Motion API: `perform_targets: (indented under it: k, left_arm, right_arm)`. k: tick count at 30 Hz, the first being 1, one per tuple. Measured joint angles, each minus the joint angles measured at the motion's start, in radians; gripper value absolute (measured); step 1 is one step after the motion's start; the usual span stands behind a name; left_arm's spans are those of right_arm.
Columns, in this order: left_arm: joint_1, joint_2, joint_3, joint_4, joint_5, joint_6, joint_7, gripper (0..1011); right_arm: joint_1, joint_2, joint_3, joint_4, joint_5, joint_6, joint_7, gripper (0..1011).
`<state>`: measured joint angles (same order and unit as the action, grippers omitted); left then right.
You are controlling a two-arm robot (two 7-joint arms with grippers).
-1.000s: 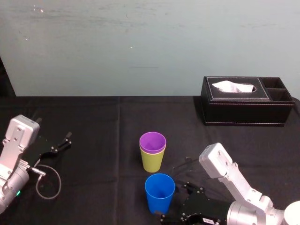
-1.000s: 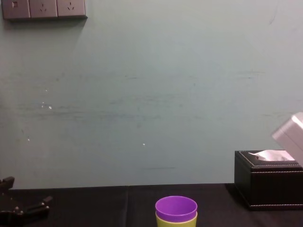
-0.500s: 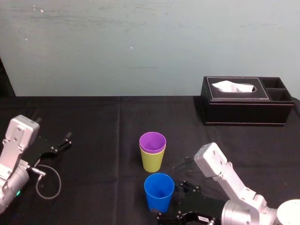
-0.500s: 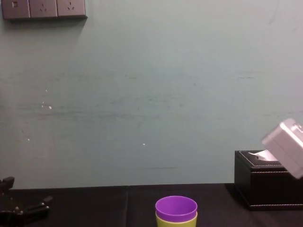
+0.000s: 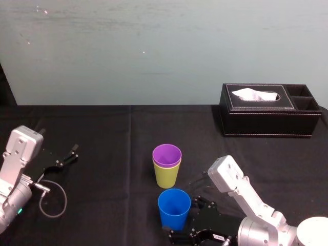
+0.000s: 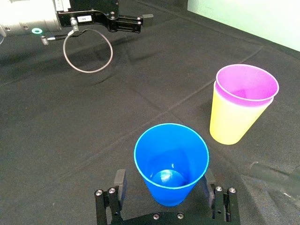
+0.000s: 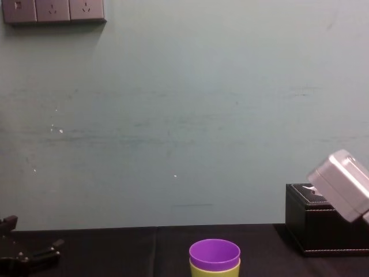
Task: Stack the three plastic cups sequentially using one hand.
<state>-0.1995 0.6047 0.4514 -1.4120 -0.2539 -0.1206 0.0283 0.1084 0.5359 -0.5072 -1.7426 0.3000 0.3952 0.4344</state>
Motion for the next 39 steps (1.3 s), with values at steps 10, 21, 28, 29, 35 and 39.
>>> perform_targets:
  k: [10,21,28,29,35,39]
  left_arm:
    - [0.000,0.000,0.000,0.000,0.000,0.000,0.000,1000]
    - [0.000,0.000,0.000,0.000,0.000,0.000,0.000,1000]
    - [0.000,0.000,0.000,0.000,0.000,0.000,0.000,1000]
    - [0.000,0.000,0.000,0.000,0.000,0.000,0.000,1000]
    - [0.000,0.000,0.000,0.000,0.000,0.000,0.000,1000]
    - [0.000,0.000,0.000,0.000,0.000,0.000,0.000,1000]
  right_arm:
    - [0.001,-0.010,0.001,0.012,-0.007,0.000,-0.003,1002]
    - [0.004,-0.021,0.003,0.029,-0.015,-0.004,-0.006,1002]
    - [0.007,-0.027,0.003,0.037,-0.019,-0.005,-0.004,1002]
    - [0.008,-0.028,0.003,0.038,-0.019,-0.005,-0.004,1002]
    - [0.013,-0.033,0.002,0.046,-0.022,-0.005,-0.001,1002]
    - [0.017,-0.038,0.000,0.051,-0.024,-0.005,0.000,1002]
